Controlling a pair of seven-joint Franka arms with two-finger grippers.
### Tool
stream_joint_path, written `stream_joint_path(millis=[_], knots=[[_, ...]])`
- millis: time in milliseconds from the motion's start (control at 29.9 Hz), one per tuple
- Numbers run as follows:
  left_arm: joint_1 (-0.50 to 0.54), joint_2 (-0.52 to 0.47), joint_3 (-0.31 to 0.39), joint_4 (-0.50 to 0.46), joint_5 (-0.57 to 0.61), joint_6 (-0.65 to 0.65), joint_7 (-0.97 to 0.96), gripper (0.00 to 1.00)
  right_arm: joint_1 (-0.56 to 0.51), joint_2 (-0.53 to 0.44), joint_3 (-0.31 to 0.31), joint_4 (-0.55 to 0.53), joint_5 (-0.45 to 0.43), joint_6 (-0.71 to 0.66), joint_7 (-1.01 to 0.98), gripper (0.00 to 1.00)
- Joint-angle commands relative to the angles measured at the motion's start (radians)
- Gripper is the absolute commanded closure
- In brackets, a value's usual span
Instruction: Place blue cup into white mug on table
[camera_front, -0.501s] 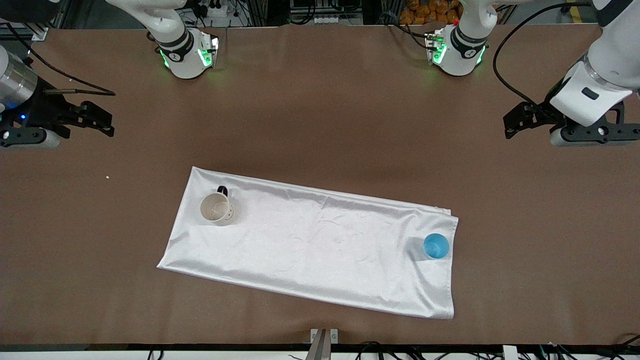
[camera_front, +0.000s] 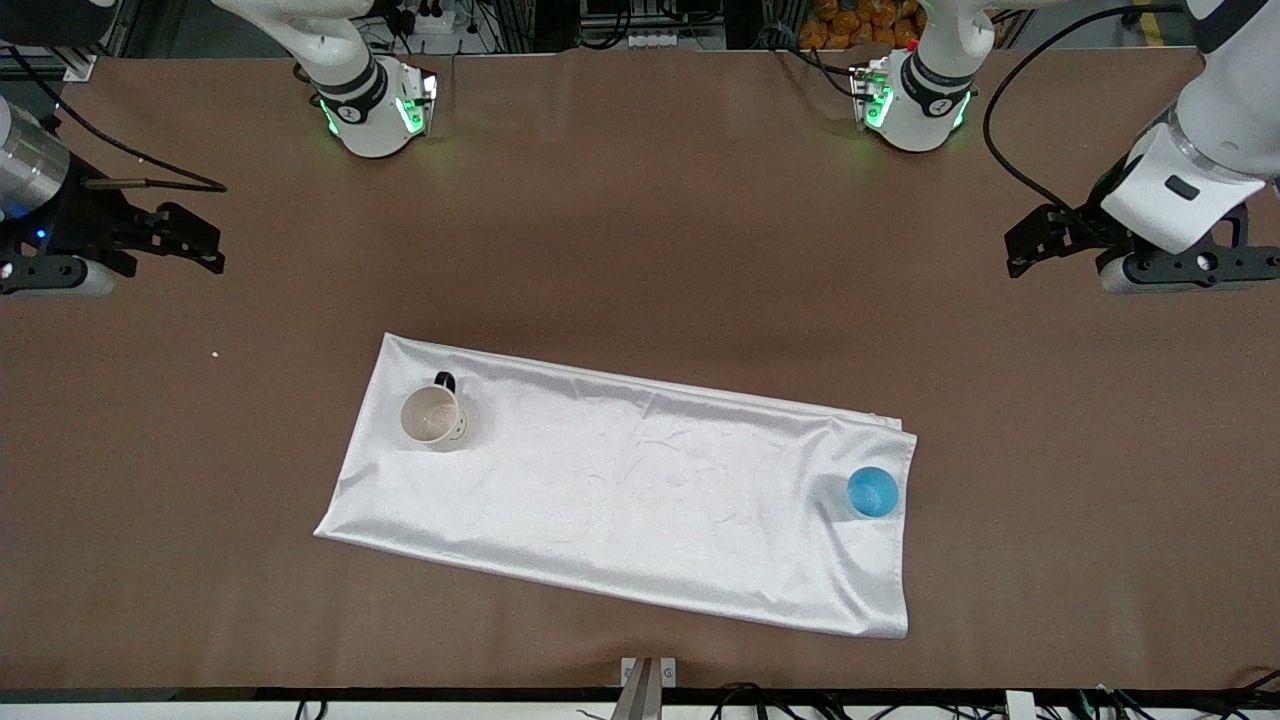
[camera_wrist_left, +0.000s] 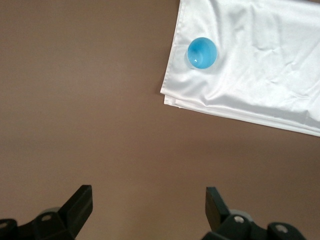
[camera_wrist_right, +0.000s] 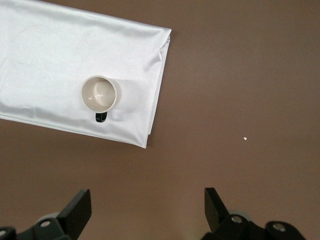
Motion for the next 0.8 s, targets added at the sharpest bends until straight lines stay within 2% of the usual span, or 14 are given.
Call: stream_joint_path(millis=[0,367,601,768], knots=[[0.01,0.005,-0.005,0.02,-0.024,-0.018,-0.029,0.0,-0.024,0.004,0.005,-0.002,0.019,-0.011,-0.016,0.0],[-0.009,0.005,-0.014,0.021,-0.008,-0.018,-0.101,0.0,-0.062,0.032,-0.001,-0.029,0.02,-0.008,-0.016,0.0],[-0.006,0.005,-0.03,0.021,-0.005,-0.018,-0.115,0.0,-0.048,0.074,0.005,-0.035,0.025,-0.008,-0.016,0.0],[-0.006,0.01,-0.03,0.021,0.012,-0.01,-0.079,0.0,-0.03,0.099,0.016,-0.09,0.105,0.015,-0.008,0.0]])
